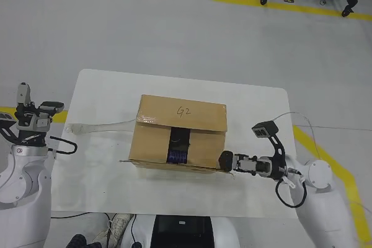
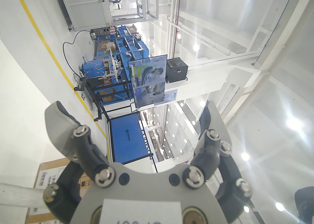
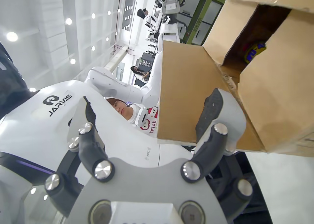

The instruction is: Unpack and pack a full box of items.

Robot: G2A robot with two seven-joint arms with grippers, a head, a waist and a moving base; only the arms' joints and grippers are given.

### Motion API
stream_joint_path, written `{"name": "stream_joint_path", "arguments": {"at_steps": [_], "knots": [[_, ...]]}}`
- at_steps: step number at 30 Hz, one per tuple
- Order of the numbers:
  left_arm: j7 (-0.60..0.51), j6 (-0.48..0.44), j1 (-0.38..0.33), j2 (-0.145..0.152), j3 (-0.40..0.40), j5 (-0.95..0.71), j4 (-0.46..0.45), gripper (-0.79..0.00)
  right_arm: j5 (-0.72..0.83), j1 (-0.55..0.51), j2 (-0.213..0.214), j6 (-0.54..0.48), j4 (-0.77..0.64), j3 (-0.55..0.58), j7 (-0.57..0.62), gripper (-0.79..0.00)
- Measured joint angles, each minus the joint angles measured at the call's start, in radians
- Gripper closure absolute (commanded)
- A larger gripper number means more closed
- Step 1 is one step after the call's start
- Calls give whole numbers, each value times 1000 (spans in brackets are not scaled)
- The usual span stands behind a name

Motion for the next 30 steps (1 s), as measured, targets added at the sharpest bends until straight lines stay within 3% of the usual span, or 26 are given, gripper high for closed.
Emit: {"name": "stream_joint_path", "arguments": {"at_steps": [21,30], "knots": [[0,0,0,0,0,0,0,-785,-307,-15,32,42,-142,-166,136,-785],[0,0,0,0,0,0,0,-785,-460,40,34,85,-110,-269,90,-785]]}}
